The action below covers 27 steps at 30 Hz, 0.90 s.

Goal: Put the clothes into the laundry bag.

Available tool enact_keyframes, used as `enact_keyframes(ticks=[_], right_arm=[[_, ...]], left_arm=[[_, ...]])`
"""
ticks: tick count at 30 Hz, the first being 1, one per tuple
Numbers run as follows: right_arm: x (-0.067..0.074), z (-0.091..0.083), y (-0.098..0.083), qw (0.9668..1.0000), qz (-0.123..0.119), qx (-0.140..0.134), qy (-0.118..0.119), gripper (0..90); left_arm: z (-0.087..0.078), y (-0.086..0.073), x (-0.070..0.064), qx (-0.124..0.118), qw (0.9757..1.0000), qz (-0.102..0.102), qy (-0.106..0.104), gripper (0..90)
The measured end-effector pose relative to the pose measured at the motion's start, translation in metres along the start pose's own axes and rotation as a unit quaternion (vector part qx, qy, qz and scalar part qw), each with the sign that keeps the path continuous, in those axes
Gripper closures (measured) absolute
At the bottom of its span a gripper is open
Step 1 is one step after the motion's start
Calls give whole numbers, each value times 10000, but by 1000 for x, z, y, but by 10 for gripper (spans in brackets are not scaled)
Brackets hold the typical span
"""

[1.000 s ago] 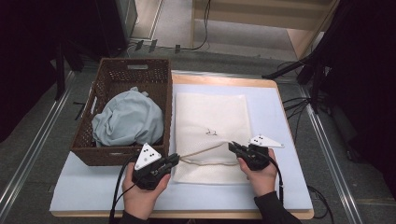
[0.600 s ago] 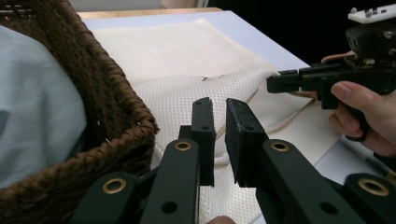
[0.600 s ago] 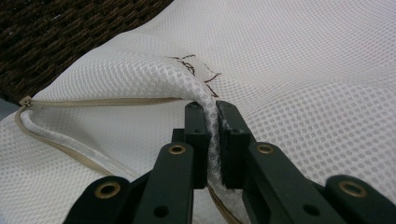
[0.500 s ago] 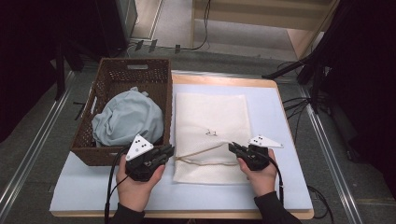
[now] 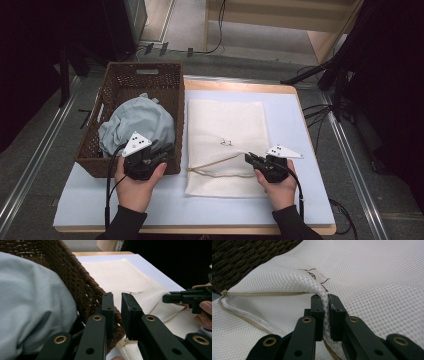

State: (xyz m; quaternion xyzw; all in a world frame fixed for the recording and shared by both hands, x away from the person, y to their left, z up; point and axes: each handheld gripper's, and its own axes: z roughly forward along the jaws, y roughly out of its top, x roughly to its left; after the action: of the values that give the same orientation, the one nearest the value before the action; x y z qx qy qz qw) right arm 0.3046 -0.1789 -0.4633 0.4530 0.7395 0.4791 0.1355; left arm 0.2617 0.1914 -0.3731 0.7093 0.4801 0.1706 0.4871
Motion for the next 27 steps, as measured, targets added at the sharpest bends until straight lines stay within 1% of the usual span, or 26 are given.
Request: enact_keyframes(ticks=[8, 13, 17, 21, 27], right_arm=[[0, 0, 0, 10000, -16, 13, -10, 849], [0, 1, 0, 10000, -17, 13, -11, 849], [0, 1, -1, 10000, -16, 23, -8, 848], [-1, 1, -1, 10000, -32, 42, -13, 848], [-1, 1, -1, 10000, -39, 46, -11, 849]], left_arm=[[3, 10, 10, 6, 9999, 12, 136, 806], [8, 14, 16, 14, 9998, -16, 192, 801], [11, 20, 19, 24, 9998, -7, 209, 798], [13, 26, 22, -16, 9997, -58, 223, 798], [18, 33, 26, -32, 9997, -78, 250, 784]])
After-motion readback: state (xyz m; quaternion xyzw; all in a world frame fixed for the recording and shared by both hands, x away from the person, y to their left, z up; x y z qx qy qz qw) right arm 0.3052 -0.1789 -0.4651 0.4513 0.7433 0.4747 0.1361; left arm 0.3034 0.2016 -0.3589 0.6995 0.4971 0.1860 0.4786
